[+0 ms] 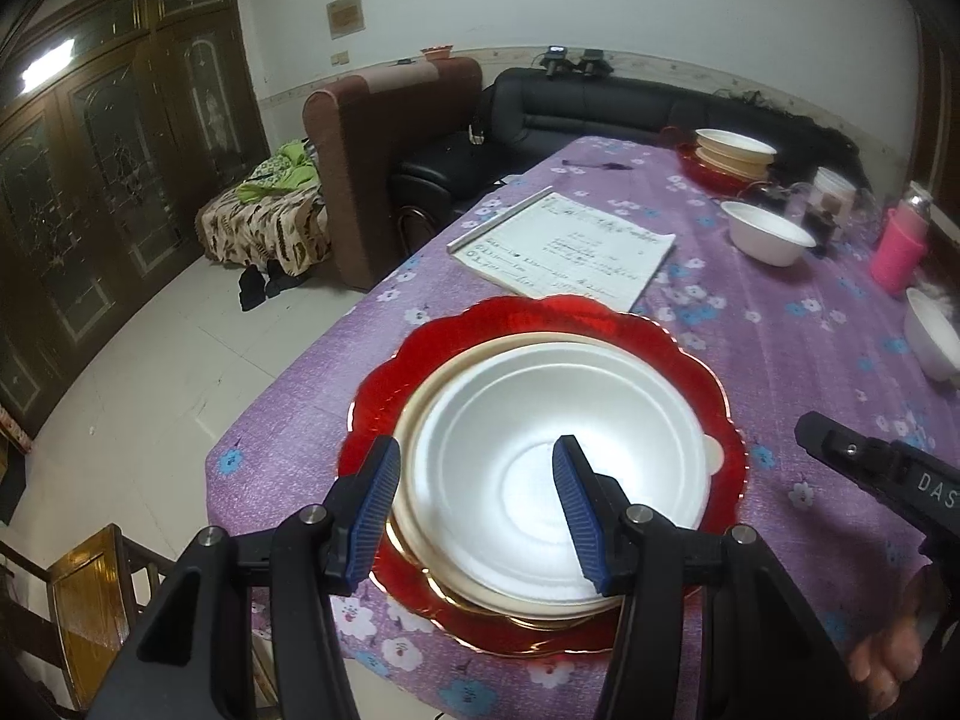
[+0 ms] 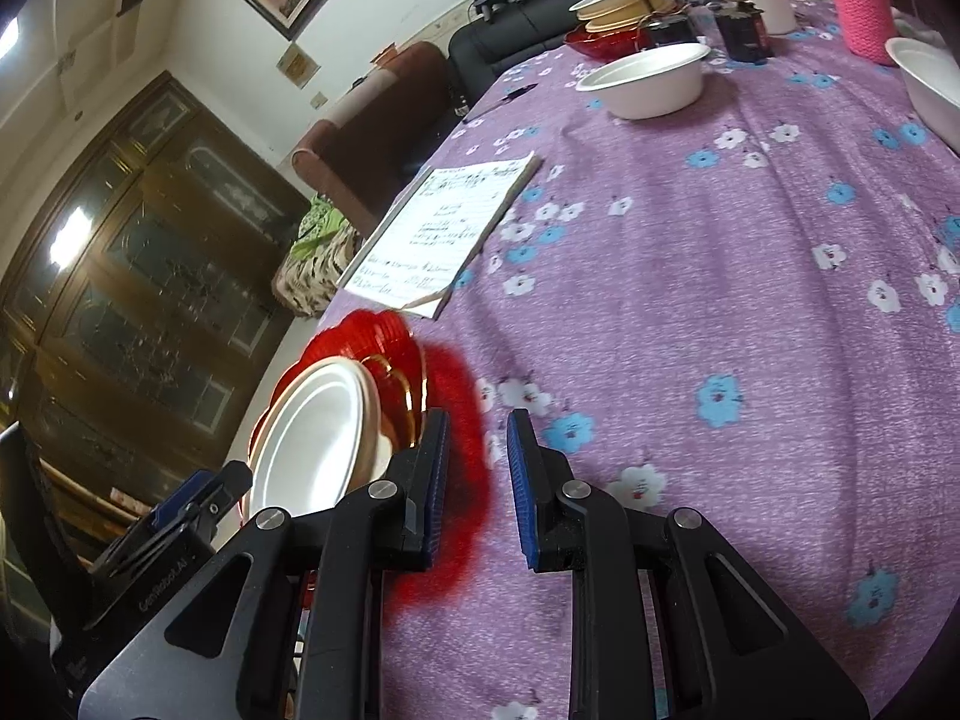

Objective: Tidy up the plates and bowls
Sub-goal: 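Open the left gripper to release the bowl and withdraw it, then move the left gripper to the white foam bowl beside the pink thermos, then grasp that white foam bowl rim with the left gripper and lift, then carry the white foam bowl with the left gripper toward the stacked plates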

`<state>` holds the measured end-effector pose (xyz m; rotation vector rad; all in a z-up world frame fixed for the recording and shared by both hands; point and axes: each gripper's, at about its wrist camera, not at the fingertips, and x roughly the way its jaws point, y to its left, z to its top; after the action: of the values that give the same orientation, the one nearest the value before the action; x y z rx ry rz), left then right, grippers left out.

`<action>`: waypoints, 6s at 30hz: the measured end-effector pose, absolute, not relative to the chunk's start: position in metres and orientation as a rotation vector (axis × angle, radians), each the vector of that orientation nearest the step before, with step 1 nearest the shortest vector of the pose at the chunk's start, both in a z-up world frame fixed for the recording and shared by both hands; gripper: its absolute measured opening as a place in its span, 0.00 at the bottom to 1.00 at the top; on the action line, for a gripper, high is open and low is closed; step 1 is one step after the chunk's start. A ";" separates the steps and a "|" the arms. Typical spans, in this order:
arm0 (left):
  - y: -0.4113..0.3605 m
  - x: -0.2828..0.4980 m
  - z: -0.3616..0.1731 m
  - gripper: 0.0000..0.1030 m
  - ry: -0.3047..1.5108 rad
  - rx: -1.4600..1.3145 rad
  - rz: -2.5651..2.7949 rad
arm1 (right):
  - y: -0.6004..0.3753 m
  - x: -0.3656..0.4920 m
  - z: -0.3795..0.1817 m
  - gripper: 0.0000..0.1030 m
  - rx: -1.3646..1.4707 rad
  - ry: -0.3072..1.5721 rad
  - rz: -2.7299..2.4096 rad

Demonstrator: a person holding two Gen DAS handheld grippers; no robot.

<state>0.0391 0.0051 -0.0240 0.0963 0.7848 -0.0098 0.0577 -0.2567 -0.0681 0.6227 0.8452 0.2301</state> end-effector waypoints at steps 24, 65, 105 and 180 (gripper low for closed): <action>-0.170 0.052 -0.050 0.62 0.992 0.265 -0.420 | -0.390 0.021 -0.065 0.19 0.650 0.770 -0.002; -0.340 0.126 -0.074 0.67 1.095 0.185 -0.549 | -0.640 0.044 -0.100 0.31 1.056 0.675 -0.428; -0.440 0.184 -0.071 0.60 1.152 0.005 -0.646 | -0.652 0.019 -0.095 0.28 1.086 0.640 -0.437; -0.254 0.050 -0.055 0.10 1.085 0.138 -0.587 | -0.474 -0.050 -0.091 0.13 1.055 0.808 -0.189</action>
<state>0.0501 -0.2540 -0.0555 0.1379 1.0853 -0.5866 -0.0496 -0.4736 -0.0912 1.0554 0.8081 -0.1890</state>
